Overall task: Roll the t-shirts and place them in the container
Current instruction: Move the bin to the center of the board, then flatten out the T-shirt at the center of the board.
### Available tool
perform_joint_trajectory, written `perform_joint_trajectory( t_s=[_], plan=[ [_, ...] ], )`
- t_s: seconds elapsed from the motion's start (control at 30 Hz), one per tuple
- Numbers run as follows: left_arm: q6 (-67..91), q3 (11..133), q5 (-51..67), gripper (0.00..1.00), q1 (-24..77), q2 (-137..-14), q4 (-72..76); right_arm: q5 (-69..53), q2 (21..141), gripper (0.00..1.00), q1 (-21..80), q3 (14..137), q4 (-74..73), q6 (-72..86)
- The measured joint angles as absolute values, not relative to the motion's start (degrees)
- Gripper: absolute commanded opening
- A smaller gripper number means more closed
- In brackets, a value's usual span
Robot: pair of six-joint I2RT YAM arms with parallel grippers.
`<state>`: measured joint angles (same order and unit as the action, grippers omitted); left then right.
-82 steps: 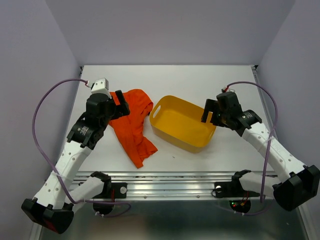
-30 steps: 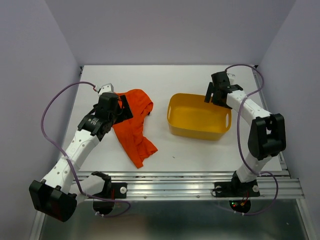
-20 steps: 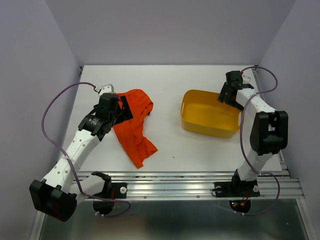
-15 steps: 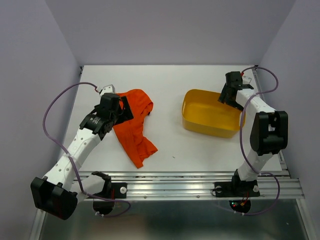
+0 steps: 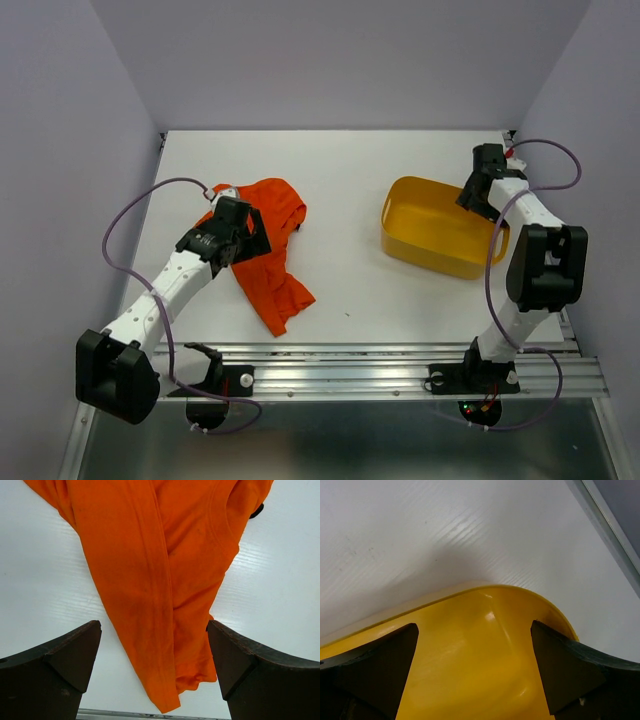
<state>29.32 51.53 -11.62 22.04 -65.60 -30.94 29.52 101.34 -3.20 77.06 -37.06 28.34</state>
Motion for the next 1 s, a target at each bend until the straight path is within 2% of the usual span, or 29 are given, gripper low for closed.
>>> perform_joint_trajectory(
  t_s=[0.23, 0.33, 0.6, 0.87, 0.9, 1.0],
  plan=[
    [31.18, 48.42, -10.72, 0.88, 22.04, -67.83, -29.36, 24.84, 95.11, 1.00, -1.85, 77.08, -37.98, 27.83],
    [31.48, 48.58, -10.92, 0.84, 21.30, -70.72, -27.97, 23.29, 90.15, 1.00, 2.07, 77.62, -38.13, 27.31],
    [30.15, 55.31, -10.81, 0.83, 8.32, -82.17, -26.04, 21.37, 85.80, 1.00, 25.36, 81.38, -38.57, 26.87],
    [28.88, 66.39, -10.46, 0.82, 7.55, -94.63, -23.20, 21.10, 89.38, 1.00, 44.21, 83.77, -39.22, 28.82],
    [28.77, 67.16, -10.41, 0.81, 7.55, -95.79, -22.90, 21.10, 90.70, 1.00, 45.76, 84.40, -39.22, 28.95],
    [28.64, 68.95, -10.31, 0.67, 7.55, -99.33, -22.65, 19.68, 94.56, 1.00, 49.10, 85.06, -38.92, 29.45]
  ],
)
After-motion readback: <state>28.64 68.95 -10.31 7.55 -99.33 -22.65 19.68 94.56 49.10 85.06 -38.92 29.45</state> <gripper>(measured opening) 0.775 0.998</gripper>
